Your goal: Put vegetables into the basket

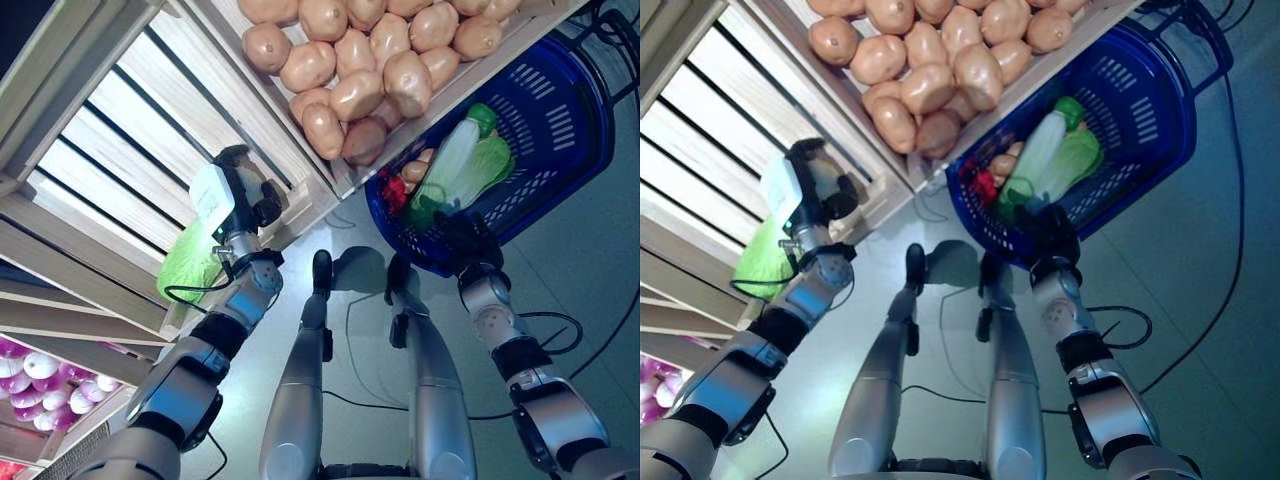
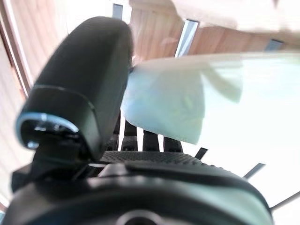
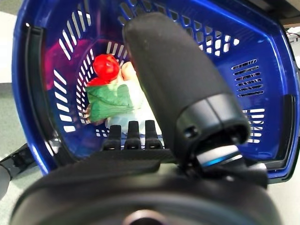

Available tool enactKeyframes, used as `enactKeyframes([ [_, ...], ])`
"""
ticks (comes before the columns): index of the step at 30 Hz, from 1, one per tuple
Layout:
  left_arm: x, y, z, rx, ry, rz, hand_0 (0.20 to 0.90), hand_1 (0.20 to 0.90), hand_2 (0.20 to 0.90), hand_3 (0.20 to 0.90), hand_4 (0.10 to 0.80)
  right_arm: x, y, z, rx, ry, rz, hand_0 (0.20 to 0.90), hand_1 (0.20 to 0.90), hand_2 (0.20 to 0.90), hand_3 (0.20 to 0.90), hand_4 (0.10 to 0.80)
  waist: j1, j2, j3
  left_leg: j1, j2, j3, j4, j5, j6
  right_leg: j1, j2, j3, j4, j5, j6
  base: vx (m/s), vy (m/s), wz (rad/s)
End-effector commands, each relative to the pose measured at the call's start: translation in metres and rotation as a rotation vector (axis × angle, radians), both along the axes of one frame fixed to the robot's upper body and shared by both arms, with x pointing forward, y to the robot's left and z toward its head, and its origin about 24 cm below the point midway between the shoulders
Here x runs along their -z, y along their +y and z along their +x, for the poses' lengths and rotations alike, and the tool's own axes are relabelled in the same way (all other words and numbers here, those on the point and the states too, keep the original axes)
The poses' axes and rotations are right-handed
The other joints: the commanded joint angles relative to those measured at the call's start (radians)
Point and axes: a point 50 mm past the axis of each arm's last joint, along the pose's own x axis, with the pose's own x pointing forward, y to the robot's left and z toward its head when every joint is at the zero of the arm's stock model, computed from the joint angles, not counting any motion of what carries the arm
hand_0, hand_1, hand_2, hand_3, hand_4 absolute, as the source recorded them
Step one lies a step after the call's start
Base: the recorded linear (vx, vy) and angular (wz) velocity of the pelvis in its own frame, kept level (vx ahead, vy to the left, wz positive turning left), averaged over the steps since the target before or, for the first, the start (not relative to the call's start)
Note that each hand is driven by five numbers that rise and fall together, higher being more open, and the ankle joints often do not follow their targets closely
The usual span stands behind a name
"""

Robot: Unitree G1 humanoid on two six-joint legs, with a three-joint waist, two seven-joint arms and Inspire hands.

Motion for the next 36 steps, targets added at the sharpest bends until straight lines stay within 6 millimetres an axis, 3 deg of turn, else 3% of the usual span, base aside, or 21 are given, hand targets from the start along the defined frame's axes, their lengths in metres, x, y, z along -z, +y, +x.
enactKeyframes([
  [1,0.076,0.077,-0.035,-0.33,0.385,-0.151,0.3,0.3,0.3,0.3,0.4,-0.003,-0.025,-0.012,0.042,-0.068,-0.066,0.9,0.9,0.9,0.9,0.8,-0.002,-0.001,-0.001,-0.06,-0.043,0.031,0.072,0.006,0.006,0.088,0.007,-0.012,-0.135,0.114,0.053,0.0,0.0,0.0],
  [17,0.073,0.072,-0.033,-0.291,0.361,-0.153,0.3,0.3,0.3,0.3,0.4,-0.001,-0.024,-0.013,0.045,-0.064,-0.065,0.9,0.9,0.9,0.9,0.8,0.001,-0.001,-0.001,-0.055,-0.044,0.031,0.078,0.001,0.007,0.097,0.005,-0.014,-0.133,0.109,0.052,0.0,0.0,0.0],
  [36,0.052,0.055,-0.032,-0.15,0.158,-0.128,0.3,0.3,0.3,0.3,0.4,0.0,-0.029,-0.018,0.065,-0.065,-0.064,0.9,0.9,0.9,0.9,0.8,0.019,0.008,-0.001,-0.014,-0.044,0.025,0.029,0.016,0.01,0.145,-0.007,-0.026,-0.171,0.123,0.061,0.0,0.0,0.0],
])
